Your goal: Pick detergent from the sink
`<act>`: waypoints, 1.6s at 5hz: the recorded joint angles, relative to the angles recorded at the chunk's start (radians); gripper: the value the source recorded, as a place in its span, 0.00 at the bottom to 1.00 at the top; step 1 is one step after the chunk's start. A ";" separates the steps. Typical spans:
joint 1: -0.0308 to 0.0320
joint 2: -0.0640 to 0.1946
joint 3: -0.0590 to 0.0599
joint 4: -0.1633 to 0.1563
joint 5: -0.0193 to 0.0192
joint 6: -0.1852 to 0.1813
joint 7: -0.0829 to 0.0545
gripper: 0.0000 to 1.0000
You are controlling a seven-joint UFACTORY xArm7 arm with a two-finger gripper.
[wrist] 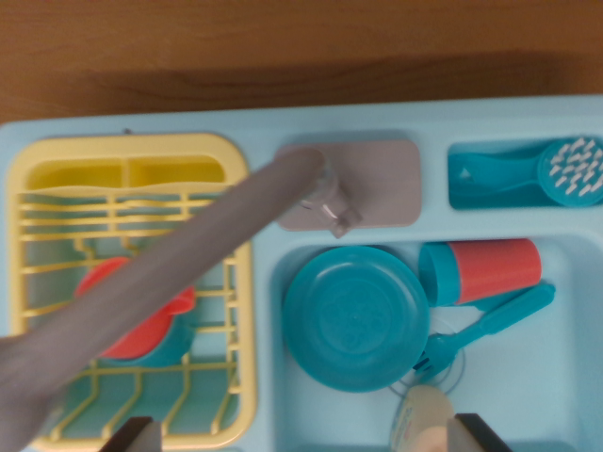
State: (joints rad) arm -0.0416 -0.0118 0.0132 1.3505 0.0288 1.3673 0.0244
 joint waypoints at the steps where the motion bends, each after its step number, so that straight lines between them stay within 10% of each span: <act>1: -0.0055 0.003 -0.005 -0.045 -0.0025 -0.043 0.002 0.00; 8: -0.0225 0.013 -0.021 -0.186 -0.0102 -0.175 0.008 0.00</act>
State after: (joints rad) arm -0.0642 0.0008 -0.0082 1.1642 0.0186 1.1920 0.0320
